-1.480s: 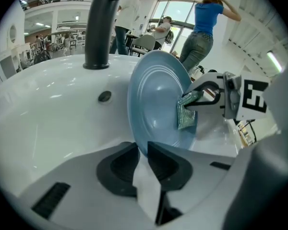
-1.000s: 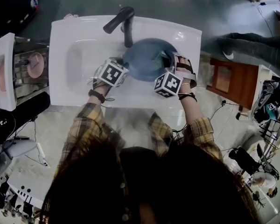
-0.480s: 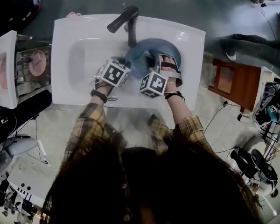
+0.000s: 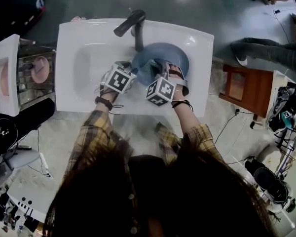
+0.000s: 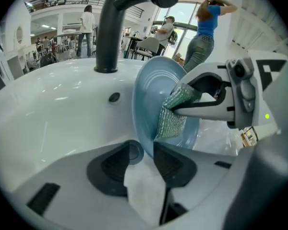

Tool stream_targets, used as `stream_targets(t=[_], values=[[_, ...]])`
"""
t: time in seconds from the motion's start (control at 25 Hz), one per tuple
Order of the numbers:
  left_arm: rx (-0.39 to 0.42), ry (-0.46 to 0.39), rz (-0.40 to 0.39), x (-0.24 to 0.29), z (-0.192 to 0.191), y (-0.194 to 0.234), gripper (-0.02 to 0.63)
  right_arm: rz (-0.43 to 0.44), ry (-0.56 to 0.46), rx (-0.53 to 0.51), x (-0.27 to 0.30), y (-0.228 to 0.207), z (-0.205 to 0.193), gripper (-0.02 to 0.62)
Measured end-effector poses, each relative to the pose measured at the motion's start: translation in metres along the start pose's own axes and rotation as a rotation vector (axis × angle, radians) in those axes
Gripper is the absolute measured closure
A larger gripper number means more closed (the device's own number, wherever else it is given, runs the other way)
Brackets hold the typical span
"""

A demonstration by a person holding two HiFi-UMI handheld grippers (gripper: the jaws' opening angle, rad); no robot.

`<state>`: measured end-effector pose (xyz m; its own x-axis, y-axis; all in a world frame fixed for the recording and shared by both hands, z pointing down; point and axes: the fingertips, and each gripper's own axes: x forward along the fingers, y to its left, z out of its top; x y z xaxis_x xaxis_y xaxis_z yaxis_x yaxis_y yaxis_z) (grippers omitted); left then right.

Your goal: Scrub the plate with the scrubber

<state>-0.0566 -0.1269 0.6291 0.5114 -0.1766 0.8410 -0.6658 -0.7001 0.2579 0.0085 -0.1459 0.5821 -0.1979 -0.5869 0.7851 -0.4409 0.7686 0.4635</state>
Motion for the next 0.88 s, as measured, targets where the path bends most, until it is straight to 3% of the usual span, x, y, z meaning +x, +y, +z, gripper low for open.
stream_targets(t=[0.2, 0.52, 0.88], values=[[-0.025, -0.015, 0.024, -0.014, 0.000, 0.003, 0.433, 0.029, -0.020, 0.120, -0.020, -0.001, -0.003, 0.495], [-0.050, -0.113, 0.033, -0.056, 0.018, -0.008, 0.433, -0.040, -0.120, 0.228, -0.073, -0.032, 0.017, 0.495], [-0.036, -0.360, 0.005, -0.132, 0.085, -0.042, 0.463, -0.077, -0.363, 0.434, -0.165, -0.080, 0.057, 0.495]])
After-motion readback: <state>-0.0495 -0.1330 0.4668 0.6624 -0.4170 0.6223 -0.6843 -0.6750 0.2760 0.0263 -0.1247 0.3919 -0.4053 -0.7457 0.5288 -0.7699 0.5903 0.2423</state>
